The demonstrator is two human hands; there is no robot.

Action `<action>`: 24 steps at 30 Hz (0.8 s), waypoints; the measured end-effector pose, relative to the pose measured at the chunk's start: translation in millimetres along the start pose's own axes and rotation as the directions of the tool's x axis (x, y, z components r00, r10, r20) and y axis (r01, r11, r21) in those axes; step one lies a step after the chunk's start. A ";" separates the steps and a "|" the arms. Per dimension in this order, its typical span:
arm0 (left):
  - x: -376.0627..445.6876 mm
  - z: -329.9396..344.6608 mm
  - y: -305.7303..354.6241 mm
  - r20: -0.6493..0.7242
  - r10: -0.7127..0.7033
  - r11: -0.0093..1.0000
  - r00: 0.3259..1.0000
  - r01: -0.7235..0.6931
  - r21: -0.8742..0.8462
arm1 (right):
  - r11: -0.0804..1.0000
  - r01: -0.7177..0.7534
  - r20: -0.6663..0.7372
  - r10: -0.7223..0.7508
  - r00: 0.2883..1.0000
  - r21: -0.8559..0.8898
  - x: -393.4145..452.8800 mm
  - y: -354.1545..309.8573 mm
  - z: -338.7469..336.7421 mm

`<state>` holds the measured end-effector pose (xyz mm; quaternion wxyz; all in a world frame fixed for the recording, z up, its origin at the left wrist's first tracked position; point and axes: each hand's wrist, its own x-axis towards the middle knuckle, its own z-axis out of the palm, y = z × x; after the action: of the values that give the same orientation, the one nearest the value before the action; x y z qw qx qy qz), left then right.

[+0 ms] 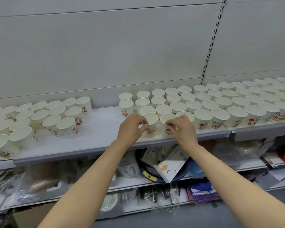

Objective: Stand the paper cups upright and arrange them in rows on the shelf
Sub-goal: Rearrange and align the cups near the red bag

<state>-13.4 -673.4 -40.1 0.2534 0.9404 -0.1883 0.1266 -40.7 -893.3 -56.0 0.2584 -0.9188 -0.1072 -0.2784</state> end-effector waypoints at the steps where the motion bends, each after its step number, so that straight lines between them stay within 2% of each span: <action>1: 0.4 1.2 0.7 0.005 -0.009 1.000 1.000 0.009 0.010 | 1.000 0.001 -0.005 -0.001 1.000 0.003 0.5 1.0 0.5; 6: 4.4 5.9 5.0 0.023 -0.034 0.999 0.999 0.034 0.032 | 1.000 0.013 -0.033 -0.012 0.999 0.020 7.7 2.0 4.3; 14: 4.7 1.4 8.5 0.077 -0.024 0.997 0.997 0.019 0.068 | 0.994 0.086 0.001 -0.086 0.996 0.064 1.8 16.9 5.2; 24: 4.2 4.2 12.2 0.086 -0.050 0.992 0.995 0.040 0.117 | 0.983 0.182 0.038 -0.183 0.982 0.032 12.2 23.3 1.1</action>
<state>-14.1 -686.6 -37.0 0.1931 0.9621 -0.1704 0.0896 -22.2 -911.7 -59.5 0.2426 -0.9068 -0.2001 -0.2807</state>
